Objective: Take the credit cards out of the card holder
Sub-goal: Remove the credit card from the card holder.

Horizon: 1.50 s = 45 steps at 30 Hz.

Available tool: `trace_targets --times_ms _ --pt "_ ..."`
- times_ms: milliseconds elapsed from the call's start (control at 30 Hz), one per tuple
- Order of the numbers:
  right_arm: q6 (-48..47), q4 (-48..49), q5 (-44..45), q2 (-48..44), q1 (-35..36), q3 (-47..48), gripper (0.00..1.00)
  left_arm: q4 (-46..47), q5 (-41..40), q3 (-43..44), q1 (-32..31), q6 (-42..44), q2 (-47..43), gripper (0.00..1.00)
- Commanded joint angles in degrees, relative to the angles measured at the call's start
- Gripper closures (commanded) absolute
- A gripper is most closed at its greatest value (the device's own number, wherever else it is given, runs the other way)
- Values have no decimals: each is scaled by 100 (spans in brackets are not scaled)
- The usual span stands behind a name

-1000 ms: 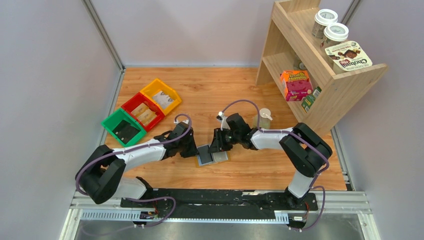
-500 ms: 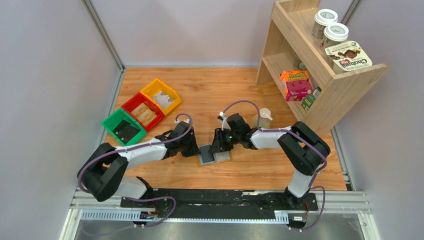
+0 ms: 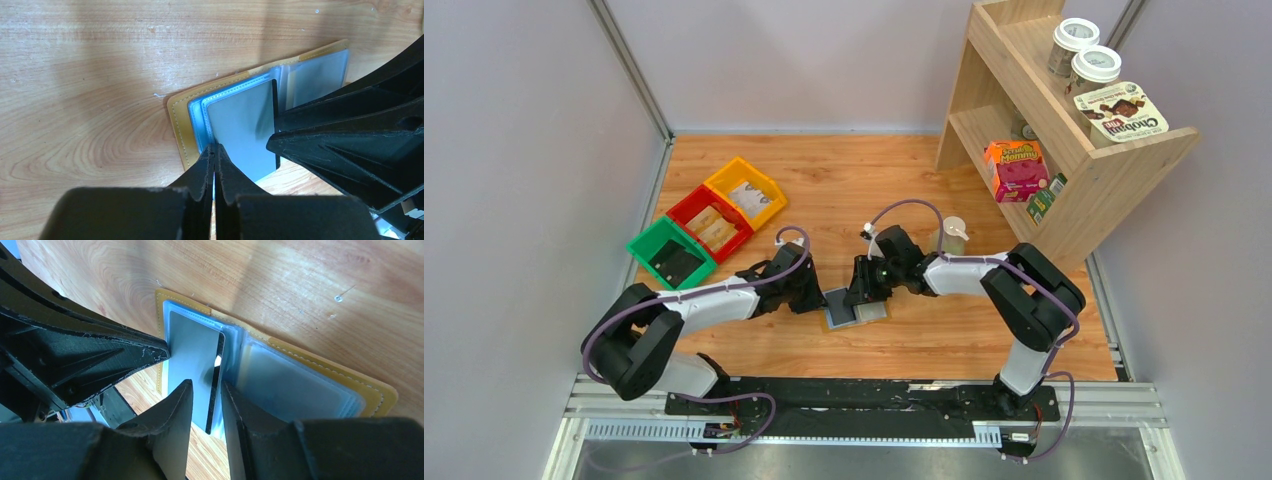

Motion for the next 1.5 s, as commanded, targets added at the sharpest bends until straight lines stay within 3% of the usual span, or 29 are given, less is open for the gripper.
trace_targets --times_ms 0,433,867,1133,1367,1467 --pt "-39 -49 26 83 26 -13 66 -253 -80 -206 -20 19 206 100" --pt "1069 3117 -1776 -23 -53 -787 75 -156 -28 -250 -20 10 258 100" --pt "1244 2441 -1338 680 105 -391 74 -138 -19 -206 -20 98 223 100" --pt "1271 2371 -1372 400 52 -479 72 -313 -98 -171 -20 107 267 100" --pt "1262 2432 -1557 136 -211 -681 79 -490 -247 -171 -20 116 162 100" --pt "1288 2547 -1654 118 -256 -734 88 -490 -239 -171 -20 115 179 100"
